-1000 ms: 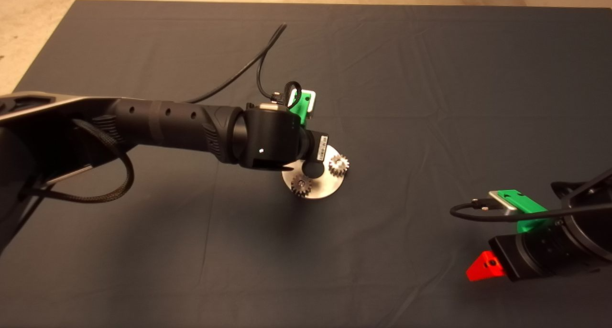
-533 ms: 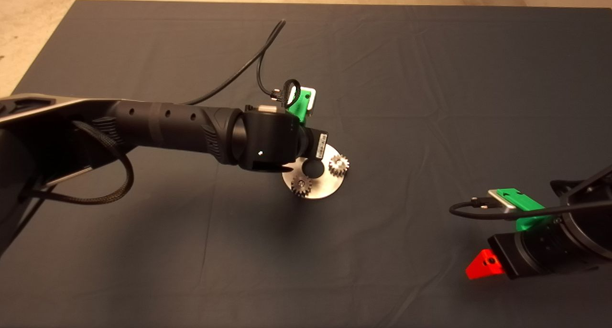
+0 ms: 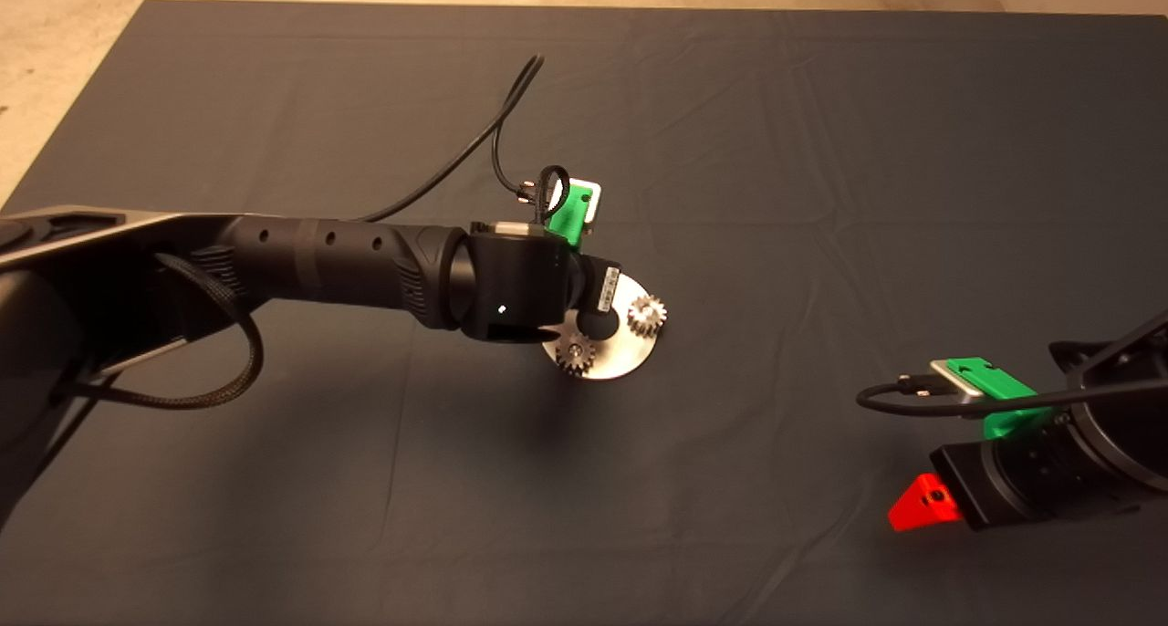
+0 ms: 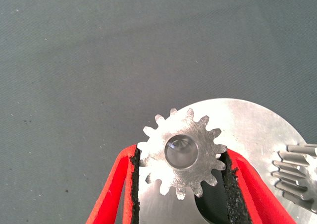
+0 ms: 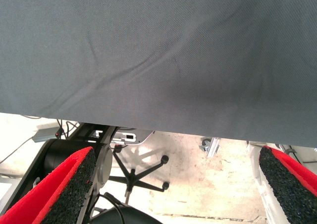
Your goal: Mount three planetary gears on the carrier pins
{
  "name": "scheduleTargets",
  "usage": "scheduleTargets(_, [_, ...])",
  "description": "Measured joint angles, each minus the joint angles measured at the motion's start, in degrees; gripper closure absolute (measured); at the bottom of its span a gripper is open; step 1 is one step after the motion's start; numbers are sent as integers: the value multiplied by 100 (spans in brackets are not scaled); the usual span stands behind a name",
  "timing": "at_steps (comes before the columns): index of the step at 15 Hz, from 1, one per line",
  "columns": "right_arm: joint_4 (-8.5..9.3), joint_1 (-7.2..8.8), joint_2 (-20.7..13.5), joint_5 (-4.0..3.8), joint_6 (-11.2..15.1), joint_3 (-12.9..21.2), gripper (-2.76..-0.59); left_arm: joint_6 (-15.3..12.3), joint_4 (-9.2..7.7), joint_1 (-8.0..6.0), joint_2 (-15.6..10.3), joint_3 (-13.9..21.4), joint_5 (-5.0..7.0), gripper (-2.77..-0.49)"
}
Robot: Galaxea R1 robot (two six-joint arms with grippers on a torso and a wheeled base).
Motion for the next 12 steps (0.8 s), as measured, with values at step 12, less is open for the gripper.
scheduleTargets(12, [0,-4,0,-2,-1,-39,-247,162,174,87,80,-146,-6,-89])
